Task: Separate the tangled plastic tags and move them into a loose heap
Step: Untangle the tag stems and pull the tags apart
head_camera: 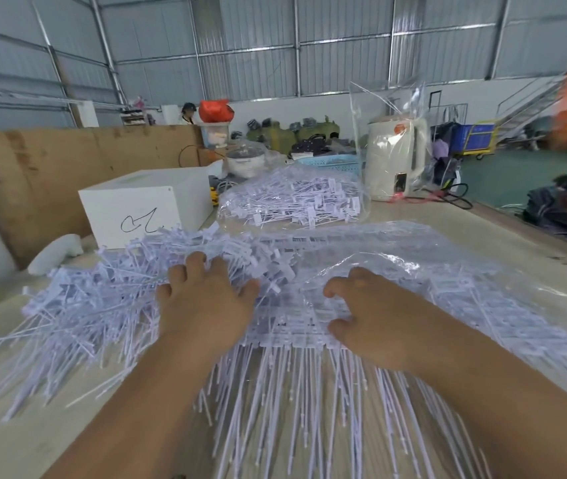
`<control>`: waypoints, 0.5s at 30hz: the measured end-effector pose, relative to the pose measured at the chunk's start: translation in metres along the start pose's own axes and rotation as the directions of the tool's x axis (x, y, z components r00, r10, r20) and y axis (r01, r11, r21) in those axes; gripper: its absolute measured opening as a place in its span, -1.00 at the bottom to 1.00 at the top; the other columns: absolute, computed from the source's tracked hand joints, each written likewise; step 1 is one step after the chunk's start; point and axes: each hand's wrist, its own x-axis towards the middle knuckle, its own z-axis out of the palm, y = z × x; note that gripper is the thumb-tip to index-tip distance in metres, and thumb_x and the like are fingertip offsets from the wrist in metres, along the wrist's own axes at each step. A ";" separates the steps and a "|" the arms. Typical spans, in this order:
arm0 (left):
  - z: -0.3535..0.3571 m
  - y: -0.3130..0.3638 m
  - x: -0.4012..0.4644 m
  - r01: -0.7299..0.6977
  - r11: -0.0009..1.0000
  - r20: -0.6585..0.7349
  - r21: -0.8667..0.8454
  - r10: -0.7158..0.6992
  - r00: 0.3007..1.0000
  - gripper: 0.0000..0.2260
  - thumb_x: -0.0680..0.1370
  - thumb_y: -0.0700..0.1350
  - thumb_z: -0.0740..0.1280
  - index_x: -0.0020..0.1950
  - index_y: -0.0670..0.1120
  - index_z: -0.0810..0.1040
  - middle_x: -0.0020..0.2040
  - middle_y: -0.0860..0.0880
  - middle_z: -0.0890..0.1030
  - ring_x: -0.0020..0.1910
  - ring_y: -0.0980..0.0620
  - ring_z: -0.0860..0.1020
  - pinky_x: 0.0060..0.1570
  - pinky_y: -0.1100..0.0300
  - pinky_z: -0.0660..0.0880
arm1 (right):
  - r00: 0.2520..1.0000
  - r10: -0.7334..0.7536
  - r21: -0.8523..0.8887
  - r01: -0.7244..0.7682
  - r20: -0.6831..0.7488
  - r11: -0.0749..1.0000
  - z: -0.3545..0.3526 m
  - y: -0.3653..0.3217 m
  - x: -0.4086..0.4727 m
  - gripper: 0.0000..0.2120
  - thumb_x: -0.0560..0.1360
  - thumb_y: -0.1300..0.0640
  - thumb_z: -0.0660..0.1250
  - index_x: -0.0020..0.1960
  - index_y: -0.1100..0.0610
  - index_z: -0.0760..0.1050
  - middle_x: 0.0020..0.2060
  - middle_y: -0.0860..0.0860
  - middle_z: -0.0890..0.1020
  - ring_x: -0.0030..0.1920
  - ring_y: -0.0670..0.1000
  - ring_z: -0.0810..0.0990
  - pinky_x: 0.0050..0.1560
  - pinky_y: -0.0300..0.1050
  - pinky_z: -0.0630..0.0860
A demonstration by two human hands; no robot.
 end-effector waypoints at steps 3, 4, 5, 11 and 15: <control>0.001 0.008 -0.006 -0.153 0.976 -0.194 -0.156 0.122 0.973 -0.41 0.56 0.26 0.12 0.50 -0.02 0.26 0.52 -0.06 0.16 0.46 -0.09 0.08 0.39 -0.12 0.08 | 1.000 -0.009 -0.090 0.011 0.024 0.996 0.004 -0.001 0.001 -0.63 0.60 -0.01 0.16 0.38 0.02 0.34 0.19 0.00 0.32 0.08 0.07 0.50 -0.07 -0.06 0.41; 0.001 0.012 -0.008 -0.224 0.957 -0.258 -0.185 0.173 0.951 -0.43 0.56 0.24 0.14 0.49 -0.01 0.29 0.50 -0.05 0.18 0.44 -0.05 0.09 0.38 -0.10 0.09 | 0.999 -0.022 -0.113 0.026 0.037 0.993 0.006 -0.002 0.001 -0.64 0.61 -0.01 0.15 0.37 0.04 0.35 0.17 0.01 0.34 0.13 0.09 0.51 -0.05 -0.05 0.41; 0.002 0.016 -0.010 -0.288 0.937 -0.304 -0.197 0.221 0.927 -0.45 0.57 0.22 0.16 0.49 -0.01 0.31 0.49 -0.04 0.21 0.41 -0.02 0.09 0.36 -0.08 0.09 | 0.998 -0.035 -0.129 0.040 0.042 0.991 0.008 -0.002 0.001 -0.64 0.61 -0.02 0.13 0.37 0.04 0.36 0.17 0.01 0.36 0.16 0.09 0.51 -0.02 -0.03 0.42; 0.013 0.021 -0.014 -0.495 0.853 -0.203 -0.163 0.462 0.863 -0.71 0.62 0.06 0.20 0.29 0.10 0.56 0.46 0.03 0.31 0.36 0.06 0.12 0.29 0.06 0.08 | 0.996 -0.084 -0.126 0.087 0.033 0.988 0.008 -0.002 0.002 -0.63 0.59 -0.03 0.14 0.38 -0.09 0.39 0.19 -0.03 0.42 0.20 0.07 0.49 0.11 0.01 0.49; 0.020 0.018 -0.010 -0.431 0.893 -0.057 -0.130 0.428 0.902 -0.70 0.64 0.06 0.12 0.30 0.17 0.53 0.54 0.13 0.16 0.41 0.13 0.01 0.28 0.13 -0.04 | 0.998 -0.067 -0.176 0.069 0.013 0.982 0.012 -0.008 0.007 -0.75 0.57 -0.01 0.17 0.20 0.01 0.47 0.01 -0.04 0.35 0.07 0.10 0.53 -0.01 0.03 0.52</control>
